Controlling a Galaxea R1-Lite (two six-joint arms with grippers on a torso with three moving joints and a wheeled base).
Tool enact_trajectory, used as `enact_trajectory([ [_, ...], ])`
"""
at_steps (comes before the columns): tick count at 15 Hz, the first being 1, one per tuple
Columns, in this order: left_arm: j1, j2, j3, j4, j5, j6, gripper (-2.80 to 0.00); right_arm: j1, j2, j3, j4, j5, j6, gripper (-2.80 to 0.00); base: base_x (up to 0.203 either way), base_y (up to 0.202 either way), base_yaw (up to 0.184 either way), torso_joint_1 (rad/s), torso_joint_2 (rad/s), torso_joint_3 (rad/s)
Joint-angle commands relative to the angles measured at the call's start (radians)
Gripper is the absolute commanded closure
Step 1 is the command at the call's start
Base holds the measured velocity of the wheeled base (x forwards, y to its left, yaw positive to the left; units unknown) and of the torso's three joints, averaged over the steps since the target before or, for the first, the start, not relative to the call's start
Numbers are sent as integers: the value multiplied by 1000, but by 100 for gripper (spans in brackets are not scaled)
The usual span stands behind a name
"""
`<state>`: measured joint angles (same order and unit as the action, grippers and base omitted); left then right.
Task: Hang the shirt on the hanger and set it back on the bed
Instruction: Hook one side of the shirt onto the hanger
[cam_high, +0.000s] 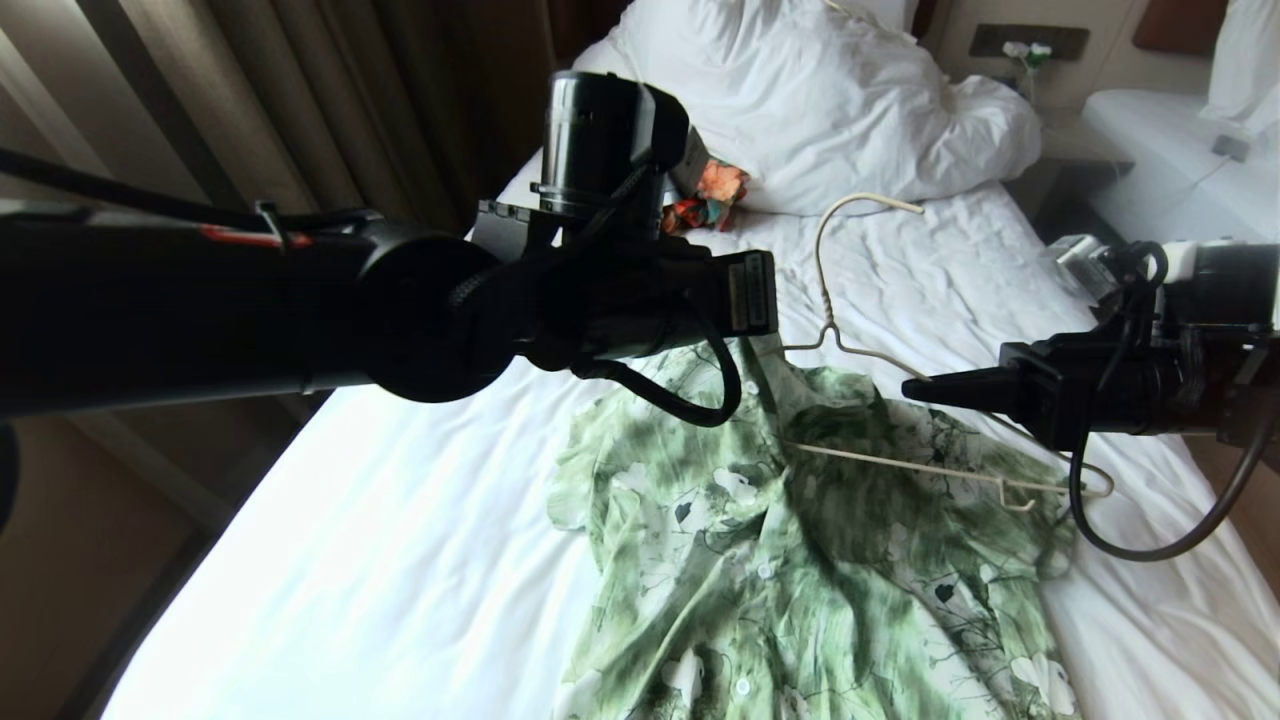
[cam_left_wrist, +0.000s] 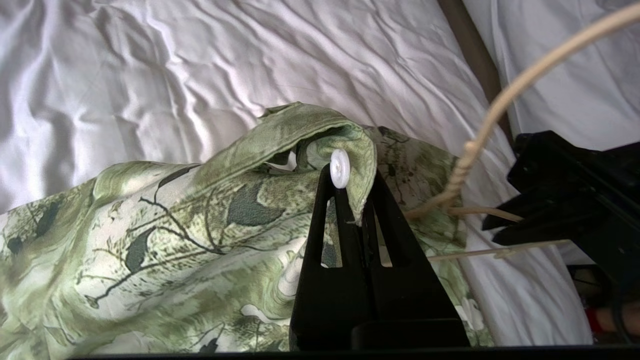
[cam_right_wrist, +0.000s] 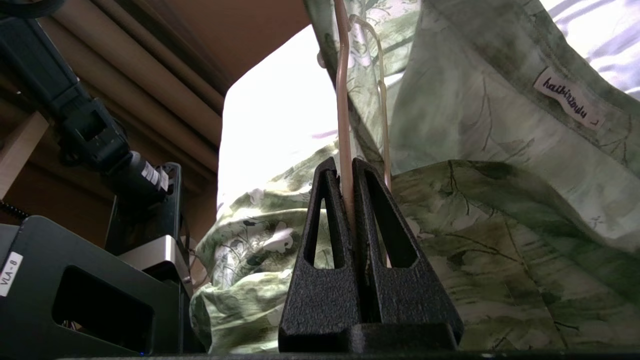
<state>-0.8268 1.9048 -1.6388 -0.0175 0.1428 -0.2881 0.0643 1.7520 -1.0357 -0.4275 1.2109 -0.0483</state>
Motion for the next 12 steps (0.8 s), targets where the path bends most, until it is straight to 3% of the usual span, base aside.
enact_trajectory([
  [1,-83,-75,22,9,14,-9,0,11,-44,51,-99,7,56,0,0,0,0,0,0,0],
  [5,-270,-157,40,66,79,-17,0,69,-136,160,-354,-23,248,0,0,0,0,0,0,0],
  [7,-285,-159,36,64,110,-17,0,96,-146,206,-483,-72,303,0,0,0,0,0,0,0],
  [9,-267,-138,25,59,111,-16,0,126,-145,249,-598,-90,416,0,0,0,0,0,0,0],
  [12,-252,-148,40,59,106,-20,0,185,-137,290,-668,-138,446,0,0,0,0,0,0,0],
])
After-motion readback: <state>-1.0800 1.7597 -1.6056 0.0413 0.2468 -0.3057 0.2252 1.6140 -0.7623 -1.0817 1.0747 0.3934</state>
